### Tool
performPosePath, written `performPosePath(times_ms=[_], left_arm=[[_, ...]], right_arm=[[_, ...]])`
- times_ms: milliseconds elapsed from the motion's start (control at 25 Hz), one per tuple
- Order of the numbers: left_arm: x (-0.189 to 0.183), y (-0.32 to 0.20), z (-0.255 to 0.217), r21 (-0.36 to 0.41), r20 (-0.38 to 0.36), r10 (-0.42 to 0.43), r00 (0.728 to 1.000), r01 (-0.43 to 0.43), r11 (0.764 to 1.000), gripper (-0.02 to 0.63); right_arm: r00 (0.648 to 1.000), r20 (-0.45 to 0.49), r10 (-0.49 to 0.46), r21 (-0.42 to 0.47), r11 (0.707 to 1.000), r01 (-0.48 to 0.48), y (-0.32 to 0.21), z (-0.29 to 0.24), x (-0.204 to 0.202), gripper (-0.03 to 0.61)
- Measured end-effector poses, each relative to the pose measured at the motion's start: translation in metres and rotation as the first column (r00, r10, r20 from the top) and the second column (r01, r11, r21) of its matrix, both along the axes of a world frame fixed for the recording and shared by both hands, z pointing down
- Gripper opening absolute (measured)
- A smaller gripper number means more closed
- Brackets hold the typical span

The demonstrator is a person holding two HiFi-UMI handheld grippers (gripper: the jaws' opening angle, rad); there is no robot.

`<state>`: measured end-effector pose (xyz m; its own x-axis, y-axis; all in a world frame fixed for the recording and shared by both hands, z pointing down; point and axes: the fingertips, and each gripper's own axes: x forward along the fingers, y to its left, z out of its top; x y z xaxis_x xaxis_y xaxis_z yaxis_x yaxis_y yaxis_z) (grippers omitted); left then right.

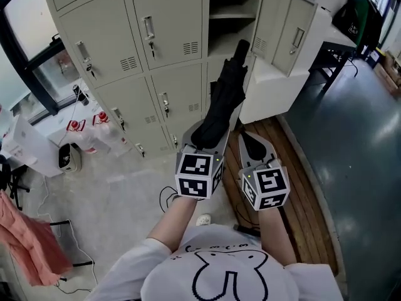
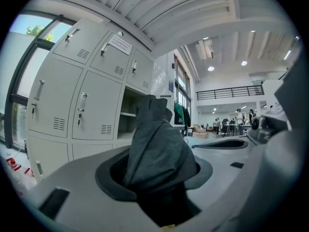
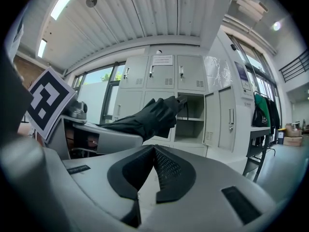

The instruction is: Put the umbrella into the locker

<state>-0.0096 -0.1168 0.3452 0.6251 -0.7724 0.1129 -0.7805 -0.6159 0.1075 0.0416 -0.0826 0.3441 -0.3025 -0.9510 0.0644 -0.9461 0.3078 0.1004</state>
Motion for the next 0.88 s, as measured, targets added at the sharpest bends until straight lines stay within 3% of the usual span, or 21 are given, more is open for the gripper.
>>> performPosePath(times_ms=[560,880], left_arm=[[0.023,-0.104,0.012,-0.1,-0.038,0.039,0.999,-0.043,0.994,0.224],[0.048,-0.165,0.031,-0.168,-0.027,0.017,0.999,-0.021,0.986,0.224]], right_arm=[[0.998,0.012,0.069,-0.036,0.997,-0.068,-0.089,0.013,0.02,0.015],[0.998,0.033,0.054,-0.05,0.997,-0.052,-0.152,0.022,0.042,0.015]])
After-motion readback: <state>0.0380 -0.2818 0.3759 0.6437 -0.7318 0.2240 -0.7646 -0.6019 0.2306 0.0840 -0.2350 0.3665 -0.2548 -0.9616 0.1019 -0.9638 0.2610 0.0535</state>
